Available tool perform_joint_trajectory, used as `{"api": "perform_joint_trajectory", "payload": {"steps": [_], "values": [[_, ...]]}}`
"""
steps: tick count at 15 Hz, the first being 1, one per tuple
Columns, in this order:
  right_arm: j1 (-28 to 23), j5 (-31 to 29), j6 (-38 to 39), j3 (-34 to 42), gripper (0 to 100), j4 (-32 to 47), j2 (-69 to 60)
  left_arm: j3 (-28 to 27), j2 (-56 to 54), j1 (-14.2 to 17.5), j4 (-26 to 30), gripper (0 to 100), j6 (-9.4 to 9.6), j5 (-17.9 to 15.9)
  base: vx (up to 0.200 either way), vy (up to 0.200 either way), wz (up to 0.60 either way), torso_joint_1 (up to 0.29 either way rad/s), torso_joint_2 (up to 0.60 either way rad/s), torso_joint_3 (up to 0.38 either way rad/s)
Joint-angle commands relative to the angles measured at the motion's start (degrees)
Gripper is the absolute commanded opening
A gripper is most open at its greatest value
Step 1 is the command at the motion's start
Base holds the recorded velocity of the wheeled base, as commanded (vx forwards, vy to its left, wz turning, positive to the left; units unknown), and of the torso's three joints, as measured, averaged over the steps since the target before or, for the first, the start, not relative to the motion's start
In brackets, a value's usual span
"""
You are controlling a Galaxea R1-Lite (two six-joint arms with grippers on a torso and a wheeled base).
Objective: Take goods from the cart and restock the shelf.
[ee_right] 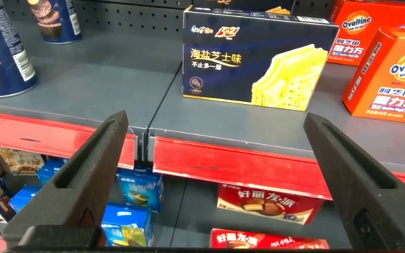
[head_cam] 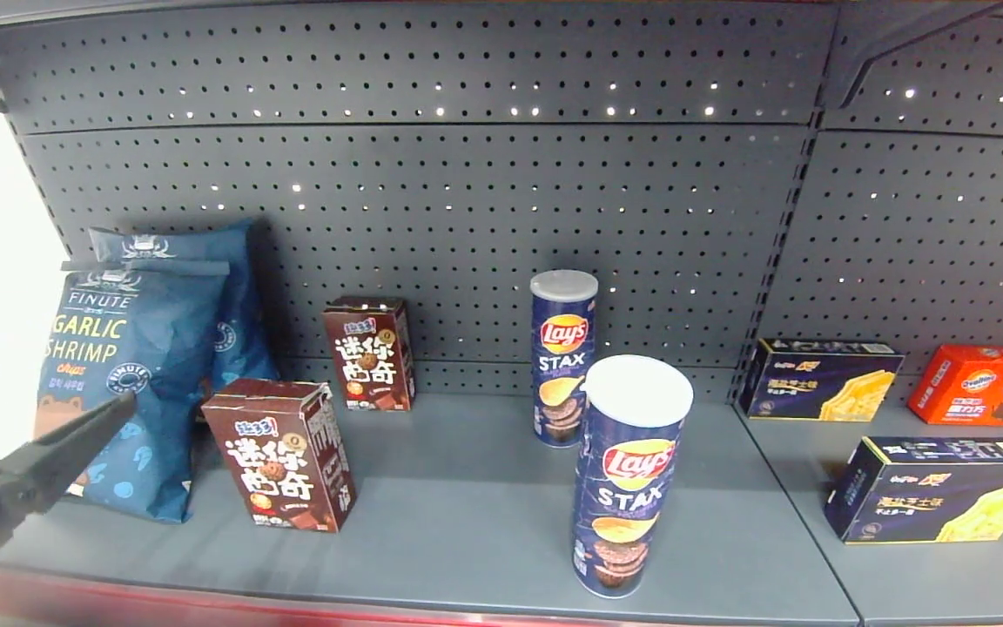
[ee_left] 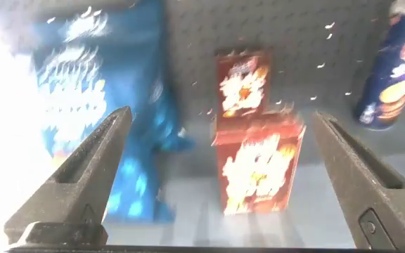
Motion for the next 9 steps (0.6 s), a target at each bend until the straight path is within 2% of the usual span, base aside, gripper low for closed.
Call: {"api": "perform_joint_trajectory", "payload": {"steps": [1,4,9], "values": [[0.0,0.3,-0.1,0.0,100,0.0,0.1,8.1,-8.7,1.7,-0.2,100,-0.32,0.7,0.000,0.000,0.00,0.000,0.00,0.000],[0.0,1.1,-0.5,0.0,100,0.0,0.1,14.5,-14.7,2.0,0.0,100,-1.46,3.5,0.000,0.000,0.00,0.000,0.00,0.000],[0.0,0.5,-0.5,0.0,100,0.2,0.1,20.5,-24.2,2.0,1.3,100,-1.55,5.6,0.000,0.000,0.00,0.000,0.00,0.000]]}}
